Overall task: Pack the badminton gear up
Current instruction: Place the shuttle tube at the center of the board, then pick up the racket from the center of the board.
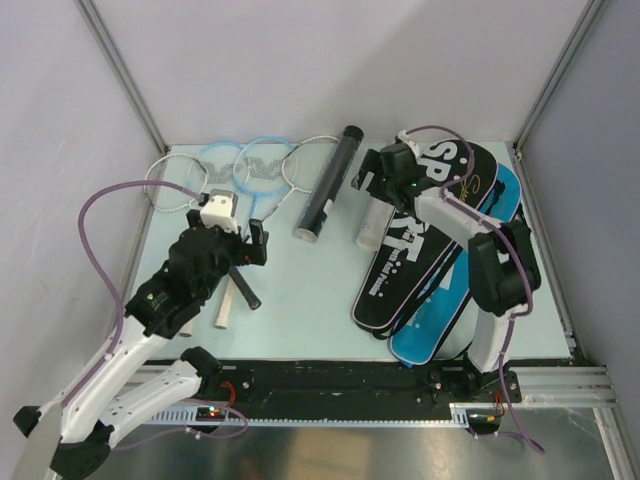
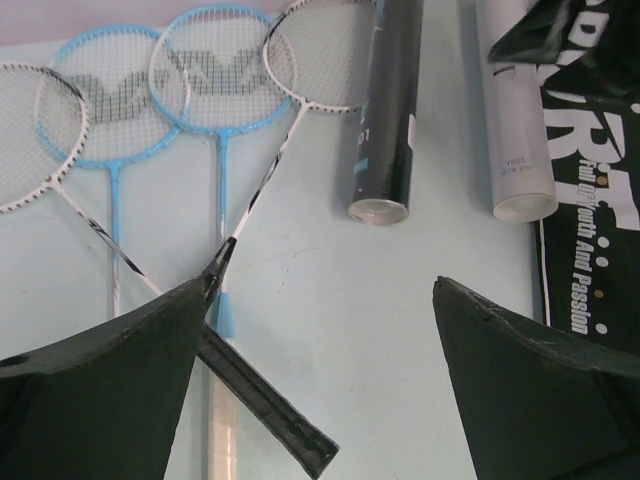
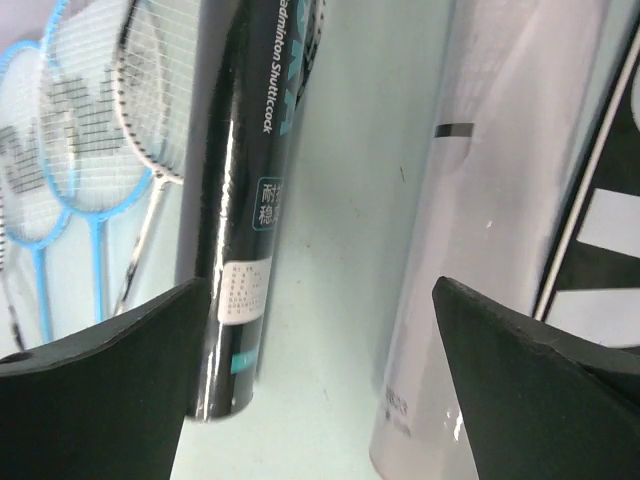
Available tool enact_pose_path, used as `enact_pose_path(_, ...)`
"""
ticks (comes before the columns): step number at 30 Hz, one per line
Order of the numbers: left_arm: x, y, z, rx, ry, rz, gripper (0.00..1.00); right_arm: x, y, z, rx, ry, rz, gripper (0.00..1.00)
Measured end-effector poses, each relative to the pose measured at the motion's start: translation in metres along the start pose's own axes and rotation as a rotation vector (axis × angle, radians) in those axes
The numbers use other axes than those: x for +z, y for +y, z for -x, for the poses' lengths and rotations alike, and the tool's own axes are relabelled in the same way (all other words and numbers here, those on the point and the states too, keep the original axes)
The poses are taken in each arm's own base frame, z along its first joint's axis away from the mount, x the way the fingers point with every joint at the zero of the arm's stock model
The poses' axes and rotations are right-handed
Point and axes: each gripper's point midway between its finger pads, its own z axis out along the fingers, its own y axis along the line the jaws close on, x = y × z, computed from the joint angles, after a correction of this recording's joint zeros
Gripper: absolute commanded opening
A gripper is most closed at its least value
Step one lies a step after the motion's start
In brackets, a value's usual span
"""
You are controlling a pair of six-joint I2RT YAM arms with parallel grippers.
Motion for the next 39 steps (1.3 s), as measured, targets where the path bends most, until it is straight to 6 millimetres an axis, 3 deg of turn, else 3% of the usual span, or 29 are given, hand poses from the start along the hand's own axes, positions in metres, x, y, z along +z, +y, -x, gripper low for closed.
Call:
enact_pose_path(6,0.028,0.008,-0.023,-0.082,0.121,0.067,0.97,-0.068,0.002,0.011,-0.018,-0.025,0.098,0.99)
enact_pose_path(9,0.045,0.032,-0.046,-0.222,0.215,0.147,0.95,-0.101,0.001,0.011,-0.040,-0.033,0.146,0.99)
enact_pose_path(13,0.054,0.060,-0.075,-0.388,0.293,0.256,0.96,-0.129,0.000,0.010,-0.080,-0.051,0.184,0.98)
enact_pose_path(20,0.062,0.057,-0.131,-0.531,0.439,0.326,0.93,-0.177,-0.016,-0.008,-0.126,-0.054,0.200,0.96)
enact_pose_path(26,0.059,0.063,-0.179,-0.623,0.543,0.461,0.87,-0.215,-0.021,-0.009,-0.128,-0.094,0.237,0.94)
enact_pose_path(31,0.056,0.074,-0.198,-0.666,0.558,0.576,0.83,-0.236,-0.021,-0.005,-0.134,-0.138,0.269,0.94)
enact_pose_path(35,0.054,0.082,-0.205,-0.676,0.553,0.646,0.78,-0.237,-0.021,-0.005,-0.144,-0.141,0.272,0.93)
enact_pose_path(39,0.058,0.087,-0.218,-0.666,0.598,0.702,0.64,-0.236,-0.021,-0.011,-0.156,-0.120,0.285,0.92)
